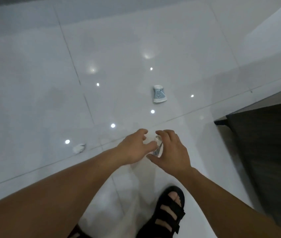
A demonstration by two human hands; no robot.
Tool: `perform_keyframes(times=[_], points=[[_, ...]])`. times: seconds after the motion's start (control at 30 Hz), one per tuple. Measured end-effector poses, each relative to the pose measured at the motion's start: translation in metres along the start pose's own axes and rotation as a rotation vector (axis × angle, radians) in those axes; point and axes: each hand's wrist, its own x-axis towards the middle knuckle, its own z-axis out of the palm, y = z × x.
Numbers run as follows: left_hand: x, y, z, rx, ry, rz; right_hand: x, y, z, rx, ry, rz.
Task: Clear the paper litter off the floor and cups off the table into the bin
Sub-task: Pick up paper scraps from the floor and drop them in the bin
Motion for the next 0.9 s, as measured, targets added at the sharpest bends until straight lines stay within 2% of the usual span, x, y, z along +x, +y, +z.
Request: perform_keyframes(times=[0.13,0.33,0.43,0.53,0.67,0.73,0.83,0.9], points=[[-0.052,-0.030,-0.050,-0.165,0.074,-0.090,0.011,-0.090,0.001,0.087,0.046,-0.257],[-0.109,-0.104,-0.096,-0.459,0.210,-0.152,0.028,-0.180,0.048,0.192,-0.115,-0.472],[-0.119,-0.149,-0.111,-0.567,0.285,-0.197,0.037,-0.208,0.081,0.233,-0.283,-0.498],[-0.122,-0.197,-0.119,-0.498,0.388,-0.281,0.048,-0.205,0.116,0.136,-0.427,-0.535],[-0.122,-0.249,-0.114,-0.417,0.455,-0.341,0.069,-0.186,0.163,-0.266,-0.455,-0.480],[-0.116,-0.265,-0.109,-0.404,0.450,-0.320,0.075,-0.183,0.187,-0.383,-0.485,-0.425],[-0.106,-0.272,-0.103,-0.398,0.448,-0.296,0.080,-0.179,0.205,-0.353,-0.470,-0.380],[-0.103,-0.263,-0.102,-0.430,0.457,-0.287,0.083,-0.182,0.195,-0.244,-0.464,-0.340]])
